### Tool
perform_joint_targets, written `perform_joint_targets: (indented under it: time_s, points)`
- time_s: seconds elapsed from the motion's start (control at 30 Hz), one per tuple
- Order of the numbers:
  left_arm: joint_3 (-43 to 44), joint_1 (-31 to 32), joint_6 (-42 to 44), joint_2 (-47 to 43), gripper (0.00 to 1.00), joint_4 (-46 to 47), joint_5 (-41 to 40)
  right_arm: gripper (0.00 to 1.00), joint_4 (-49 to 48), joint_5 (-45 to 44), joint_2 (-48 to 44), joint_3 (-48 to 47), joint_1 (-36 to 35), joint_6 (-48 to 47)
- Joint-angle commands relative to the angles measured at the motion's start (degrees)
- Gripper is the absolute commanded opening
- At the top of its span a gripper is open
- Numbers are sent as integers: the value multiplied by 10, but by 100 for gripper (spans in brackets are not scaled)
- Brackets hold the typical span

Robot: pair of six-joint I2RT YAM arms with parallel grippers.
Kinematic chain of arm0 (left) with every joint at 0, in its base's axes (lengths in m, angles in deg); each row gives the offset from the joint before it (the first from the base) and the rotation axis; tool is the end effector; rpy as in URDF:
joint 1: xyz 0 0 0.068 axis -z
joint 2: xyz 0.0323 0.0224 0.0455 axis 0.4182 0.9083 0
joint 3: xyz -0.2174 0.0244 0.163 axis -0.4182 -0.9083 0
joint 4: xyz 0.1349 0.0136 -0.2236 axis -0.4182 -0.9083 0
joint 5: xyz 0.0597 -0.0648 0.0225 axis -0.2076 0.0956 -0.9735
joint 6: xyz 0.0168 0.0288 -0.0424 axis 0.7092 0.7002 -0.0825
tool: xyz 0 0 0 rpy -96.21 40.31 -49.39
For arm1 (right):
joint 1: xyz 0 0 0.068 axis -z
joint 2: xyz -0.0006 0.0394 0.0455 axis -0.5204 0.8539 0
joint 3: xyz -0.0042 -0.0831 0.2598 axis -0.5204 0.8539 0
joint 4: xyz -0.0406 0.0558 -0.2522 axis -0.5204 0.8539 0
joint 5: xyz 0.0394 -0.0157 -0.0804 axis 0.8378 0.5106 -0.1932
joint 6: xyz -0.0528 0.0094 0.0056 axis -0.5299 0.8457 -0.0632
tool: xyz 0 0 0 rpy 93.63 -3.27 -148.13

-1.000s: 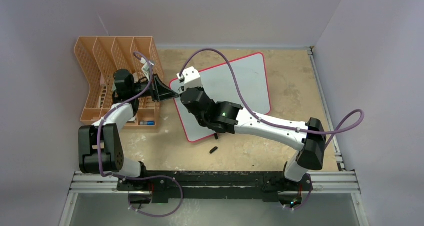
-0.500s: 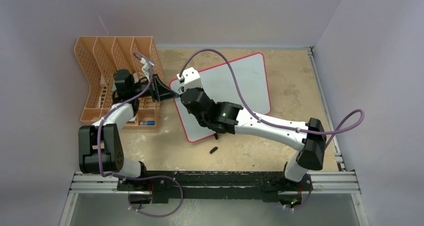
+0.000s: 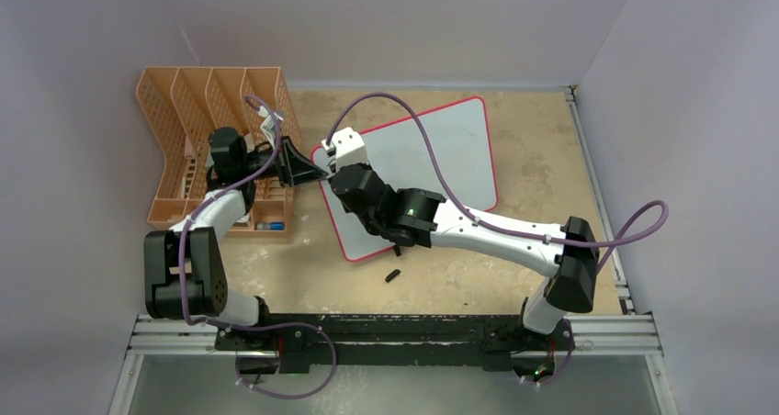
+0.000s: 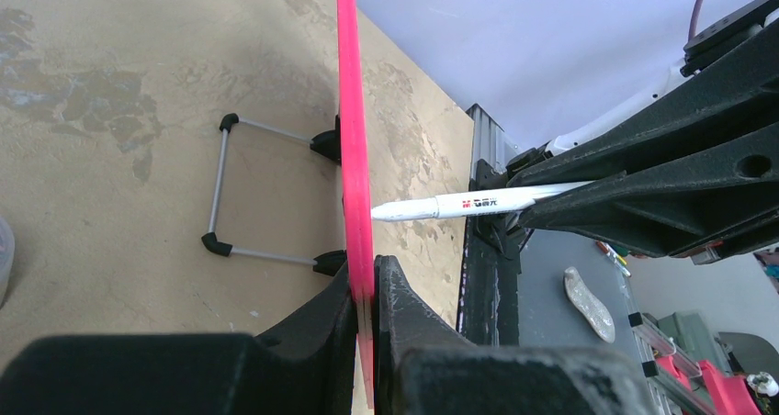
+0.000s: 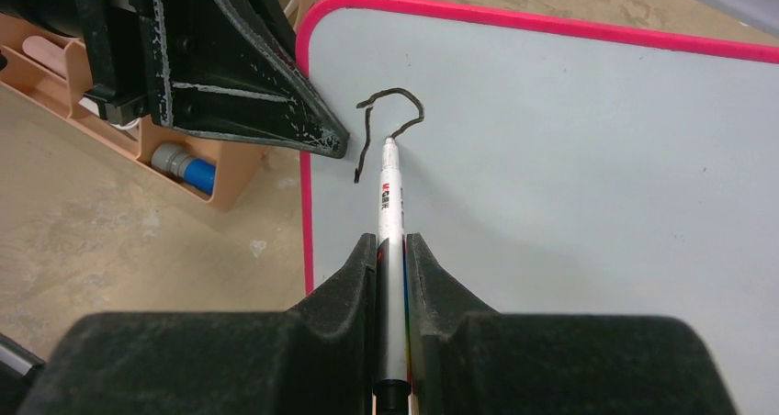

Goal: Write a sentence on the whiteboard

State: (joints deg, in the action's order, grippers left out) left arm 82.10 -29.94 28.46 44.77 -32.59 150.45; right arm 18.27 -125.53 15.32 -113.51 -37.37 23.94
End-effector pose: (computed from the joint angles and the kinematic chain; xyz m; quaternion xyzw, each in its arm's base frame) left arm 0.2962 -0.0083 0.2568 0.2130 0.6822 -0.6004 0.3588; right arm 0.1619 0.3539 0.3701 -0.1750 0.7808 0.1542 0.5797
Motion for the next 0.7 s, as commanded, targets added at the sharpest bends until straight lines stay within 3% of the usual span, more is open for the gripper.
perform_joint_targets:
  time_s: [0.0,0.67]
  points:
    - [7,12,13,-8,0,-6,3,0,-2,5,-4,-16,-5,4]
    - [7,12,13,-7,0,-6,3,0,-17,6,5,-24,-6,-5]
